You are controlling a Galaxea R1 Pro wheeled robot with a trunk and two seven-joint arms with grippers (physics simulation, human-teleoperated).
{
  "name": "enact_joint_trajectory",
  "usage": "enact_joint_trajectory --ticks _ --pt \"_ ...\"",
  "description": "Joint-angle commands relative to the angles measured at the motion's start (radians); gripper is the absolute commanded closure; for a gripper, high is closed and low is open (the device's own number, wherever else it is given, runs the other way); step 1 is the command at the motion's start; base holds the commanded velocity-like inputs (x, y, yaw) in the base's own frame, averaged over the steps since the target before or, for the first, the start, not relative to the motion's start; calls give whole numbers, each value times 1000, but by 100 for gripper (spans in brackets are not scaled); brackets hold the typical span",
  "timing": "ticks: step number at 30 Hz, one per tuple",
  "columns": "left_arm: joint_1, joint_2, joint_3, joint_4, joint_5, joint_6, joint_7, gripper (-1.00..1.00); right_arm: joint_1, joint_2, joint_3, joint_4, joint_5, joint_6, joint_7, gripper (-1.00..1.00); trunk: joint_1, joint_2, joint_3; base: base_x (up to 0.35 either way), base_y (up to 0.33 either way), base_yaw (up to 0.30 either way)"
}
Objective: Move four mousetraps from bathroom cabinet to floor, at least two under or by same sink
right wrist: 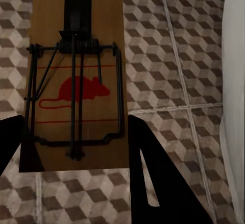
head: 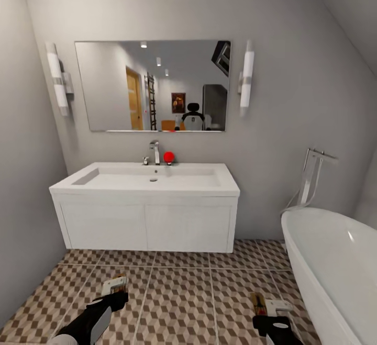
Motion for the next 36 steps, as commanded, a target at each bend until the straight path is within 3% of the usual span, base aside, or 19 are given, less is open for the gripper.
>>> enact_joint_trajectory --ticks 1,6,9,14,17,22,31,34,36 --pt "0 -2 -5 -27 7 13 9 100 0 -2 -3 -8 3 24 -1 100 4 -8 -4 0 0 0" --pt "-2 -8 -7 -115 4 94 13 100 -5 -8 -4 -74 2 144 -6 100 23 -43 -20 0 0 0" --pt "-4 -10 -8 -129 -4 118 13 100 -28 -7 -4 -81 -2 165 -7 100 35 -64 -29 0 0 0" --pt "-17 -38 -8 -137 -70 136 13 100 -75 -4 -4 -82 -4 168 -7 100 54 -99 -45 0 0 0" --pt "-19 -56 -8 -127 -100 147 13 100 -127 1 -5 -42 -5 137 -7 100 65 -120 -55 0 0 0" --pt "-19 -57 -8 -118 -113 158 5 100 -199 7 -5 84 -4 27 -7 100 84 -155 -70 0 0 0" --pt "-19 -56 -10 -120 -133 170 4 100 -216 9 -4 123 0 -14 -7 100 119 -218 -98 0 0 0" --pt "-17 -60 -10 -135 -229 185 3 100 -220 10 -2 124 3 -15 -7 100 130 -239 -108 0 0 0" --pt "-16 -64 -10 -136 -261 187 2 100 -222 10 -2 124 4 -15 -7 100 138 -253 -114 0 0 0"
